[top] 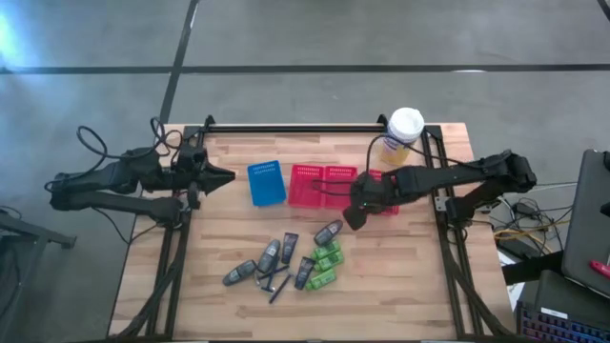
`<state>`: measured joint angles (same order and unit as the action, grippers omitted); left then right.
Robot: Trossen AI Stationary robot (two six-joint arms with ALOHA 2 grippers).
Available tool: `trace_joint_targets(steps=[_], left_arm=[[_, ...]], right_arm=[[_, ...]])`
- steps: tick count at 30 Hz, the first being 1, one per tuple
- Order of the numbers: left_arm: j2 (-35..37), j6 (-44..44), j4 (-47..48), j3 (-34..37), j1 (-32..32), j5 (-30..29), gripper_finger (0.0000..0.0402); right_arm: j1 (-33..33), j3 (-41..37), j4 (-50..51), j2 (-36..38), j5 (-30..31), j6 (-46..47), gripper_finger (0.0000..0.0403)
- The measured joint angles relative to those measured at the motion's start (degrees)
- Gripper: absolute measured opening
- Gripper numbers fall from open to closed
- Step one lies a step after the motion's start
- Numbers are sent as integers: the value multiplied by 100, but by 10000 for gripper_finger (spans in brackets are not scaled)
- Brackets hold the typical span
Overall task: Pick & Place Travel size toiletries
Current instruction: Put the deodorant into the right red bin
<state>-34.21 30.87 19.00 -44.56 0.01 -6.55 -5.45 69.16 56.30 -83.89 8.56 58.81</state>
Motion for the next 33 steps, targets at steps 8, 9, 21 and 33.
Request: trace_joint_targets(steps=[8, 9, 21, 33], left_arm=[[-134, 115, 352, 0, 0, 405, 60], [-157, 126, 452, 0, 0, 384, 60], [-358, 566, 2170, 0, -58, 459, 159], [-1267, 844, 3105, 0, -1190, 680, 216]], right_arm=[[-353, 28, 3, -223, -110, 379, 296], [-403, 27, -4, -223, -109, 416, 295], [-634, 79, -31, -173, -116, 537, 320], [-617, 82, 21, -173, -129, -16, 353]])
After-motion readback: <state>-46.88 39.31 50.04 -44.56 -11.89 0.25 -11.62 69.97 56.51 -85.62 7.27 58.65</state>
